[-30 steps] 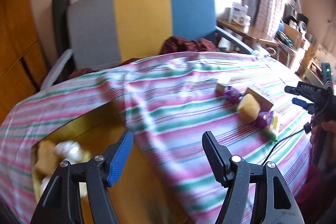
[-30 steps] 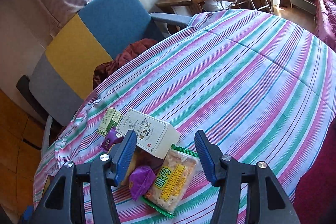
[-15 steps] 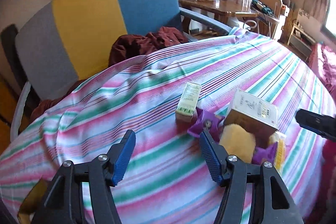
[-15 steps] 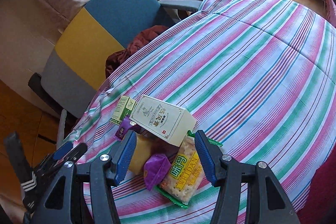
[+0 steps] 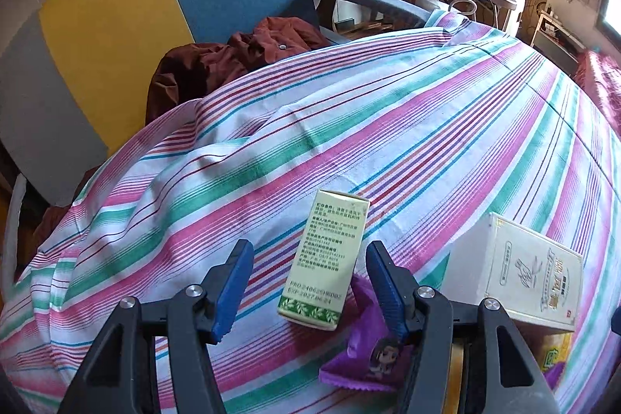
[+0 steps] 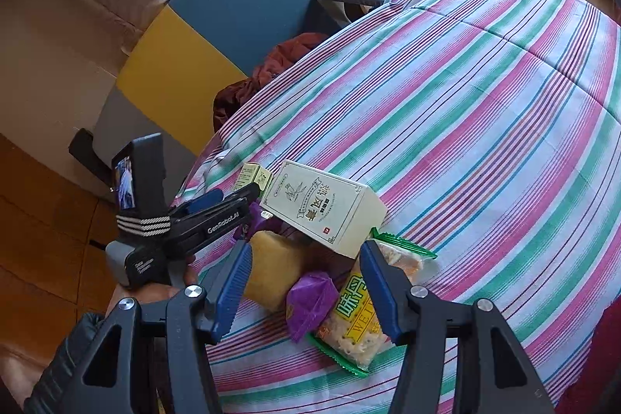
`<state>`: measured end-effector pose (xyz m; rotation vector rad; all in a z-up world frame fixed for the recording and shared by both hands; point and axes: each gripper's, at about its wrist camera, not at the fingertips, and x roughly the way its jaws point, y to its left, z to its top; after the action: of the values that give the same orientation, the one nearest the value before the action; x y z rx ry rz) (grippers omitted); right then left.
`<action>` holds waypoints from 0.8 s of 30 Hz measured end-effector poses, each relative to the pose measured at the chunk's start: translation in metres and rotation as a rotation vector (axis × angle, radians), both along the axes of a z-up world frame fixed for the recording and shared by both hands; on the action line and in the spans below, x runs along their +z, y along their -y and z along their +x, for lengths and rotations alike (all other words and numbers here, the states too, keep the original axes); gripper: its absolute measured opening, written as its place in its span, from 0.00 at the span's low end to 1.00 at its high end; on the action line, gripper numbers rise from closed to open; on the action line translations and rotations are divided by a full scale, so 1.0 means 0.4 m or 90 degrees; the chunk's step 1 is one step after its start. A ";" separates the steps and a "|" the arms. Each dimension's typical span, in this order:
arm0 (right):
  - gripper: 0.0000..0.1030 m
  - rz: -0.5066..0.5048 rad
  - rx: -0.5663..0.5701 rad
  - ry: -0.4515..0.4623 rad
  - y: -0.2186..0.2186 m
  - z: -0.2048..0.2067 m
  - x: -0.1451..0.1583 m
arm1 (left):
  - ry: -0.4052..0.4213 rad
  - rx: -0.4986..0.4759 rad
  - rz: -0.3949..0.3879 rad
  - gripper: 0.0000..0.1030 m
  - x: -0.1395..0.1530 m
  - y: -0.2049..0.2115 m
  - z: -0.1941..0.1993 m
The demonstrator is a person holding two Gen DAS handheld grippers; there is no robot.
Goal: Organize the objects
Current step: 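Grasp the green-and-white medicine box with the left gripper, then hold the medicine box with the left gripper while the right gripper grasps a purple snack packet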
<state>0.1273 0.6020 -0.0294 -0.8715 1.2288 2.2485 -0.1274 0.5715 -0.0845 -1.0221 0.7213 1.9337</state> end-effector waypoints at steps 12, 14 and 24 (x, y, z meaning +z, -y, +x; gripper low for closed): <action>0.57 0.018 0.021 0.008 0.002 -0.023 -0.001 | 0.072 0.098 0.014 0.29 -0.029 0.191 -0.018; 0.57 0.018 0.024 0.011 0.001 -0.029 -0.006 | 0.075 0.100 0.010 0.29 -0.027 0.232 0.007; 0.57 0.047 0.104 0.056 0.036 -0.105 -0.035 | 0.098 0.093 -0.001 0.29 -0.018 0.363 0.160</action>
<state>0.0853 0.5875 -0.0433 -1.0636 1.0628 2.3386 -0.0634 0.4261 -0.0918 -1.2393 0.5744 1.9518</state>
